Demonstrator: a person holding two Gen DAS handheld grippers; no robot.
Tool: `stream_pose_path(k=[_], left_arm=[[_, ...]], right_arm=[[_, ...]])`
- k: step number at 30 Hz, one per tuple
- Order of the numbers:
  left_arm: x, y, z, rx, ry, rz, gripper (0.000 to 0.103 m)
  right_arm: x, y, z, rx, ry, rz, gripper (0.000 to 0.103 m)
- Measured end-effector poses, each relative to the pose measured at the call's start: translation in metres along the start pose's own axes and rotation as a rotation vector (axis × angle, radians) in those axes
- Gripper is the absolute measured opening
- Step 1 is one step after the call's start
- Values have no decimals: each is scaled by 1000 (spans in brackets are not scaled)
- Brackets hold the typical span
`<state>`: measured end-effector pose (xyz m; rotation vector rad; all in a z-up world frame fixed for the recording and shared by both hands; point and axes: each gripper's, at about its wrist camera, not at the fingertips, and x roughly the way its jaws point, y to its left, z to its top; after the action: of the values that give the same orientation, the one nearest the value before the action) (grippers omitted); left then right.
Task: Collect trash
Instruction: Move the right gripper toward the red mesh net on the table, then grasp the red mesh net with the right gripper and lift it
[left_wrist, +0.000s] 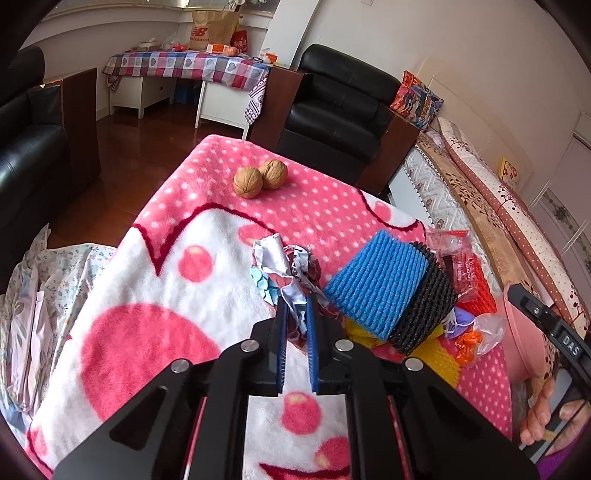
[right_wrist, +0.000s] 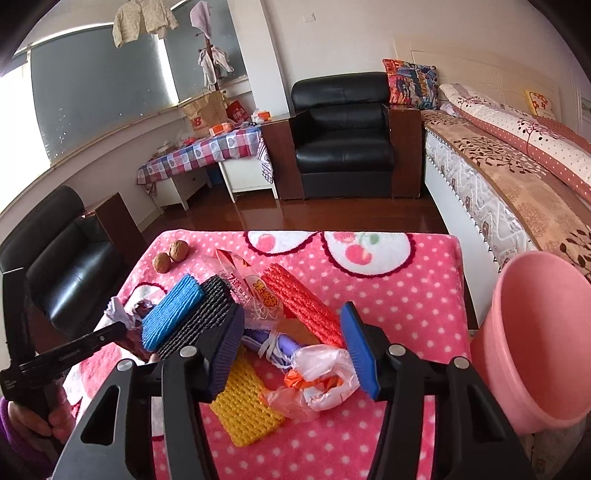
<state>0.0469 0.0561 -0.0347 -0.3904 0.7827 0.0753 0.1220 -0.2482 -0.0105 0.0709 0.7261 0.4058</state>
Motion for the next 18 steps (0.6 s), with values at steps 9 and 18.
stream_pose_path(k=[9,18], left_arm=[[-24,-6,0,27,-52,-24,9],[-40,-24,1,62,-83,-75,9]], right_arm=[[41,-12,3,-9,111,-27,22],[-9,-24,5,91,-2,37,10]])
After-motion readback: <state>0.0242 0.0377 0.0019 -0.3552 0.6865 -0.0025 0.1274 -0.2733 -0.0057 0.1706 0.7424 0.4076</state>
